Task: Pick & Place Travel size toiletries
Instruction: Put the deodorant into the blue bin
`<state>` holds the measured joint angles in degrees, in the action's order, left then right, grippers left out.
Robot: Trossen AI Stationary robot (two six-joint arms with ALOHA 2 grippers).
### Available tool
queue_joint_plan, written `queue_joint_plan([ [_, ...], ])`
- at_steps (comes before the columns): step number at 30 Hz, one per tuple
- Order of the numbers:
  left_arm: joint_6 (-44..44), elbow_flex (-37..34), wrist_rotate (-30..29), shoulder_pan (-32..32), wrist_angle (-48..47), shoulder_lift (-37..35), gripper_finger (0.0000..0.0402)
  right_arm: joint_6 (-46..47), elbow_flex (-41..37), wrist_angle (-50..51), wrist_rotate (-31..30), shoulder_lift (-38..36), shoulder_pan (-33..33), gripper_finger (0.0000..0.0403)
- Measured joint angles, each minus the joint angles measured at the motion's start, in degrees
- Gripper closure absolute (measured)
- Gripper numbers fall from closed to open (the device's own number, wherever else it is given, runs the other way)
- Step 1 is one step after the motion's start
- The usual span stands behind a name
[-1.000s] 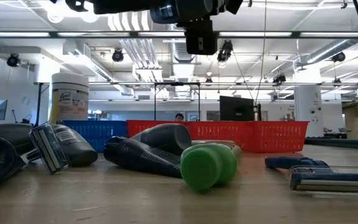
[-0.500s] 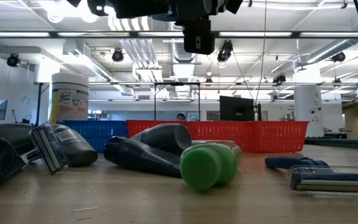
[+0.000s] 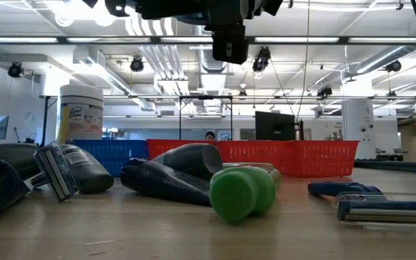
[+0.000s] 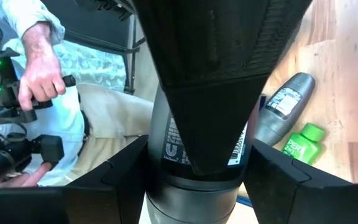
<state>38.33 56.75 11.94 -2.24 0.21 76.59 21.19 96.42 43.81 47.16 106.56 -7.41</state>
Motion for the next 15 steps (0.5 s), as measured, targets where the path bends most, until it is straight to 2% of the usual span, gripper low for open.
queue_joint_plan([
  [4,-0.1,0.0,0.0,0.1,-0.9,0.0,0.0238,-0.1,0.0,0.1,-0.2,0.0,-0.7,0.0177],
  [15,-0.7,0.0,-2.5,0.0,-7.7,-1.6,0.0258,1.1,0.0,0.2,-1.2,0.0,-1.2,0.0082],
])
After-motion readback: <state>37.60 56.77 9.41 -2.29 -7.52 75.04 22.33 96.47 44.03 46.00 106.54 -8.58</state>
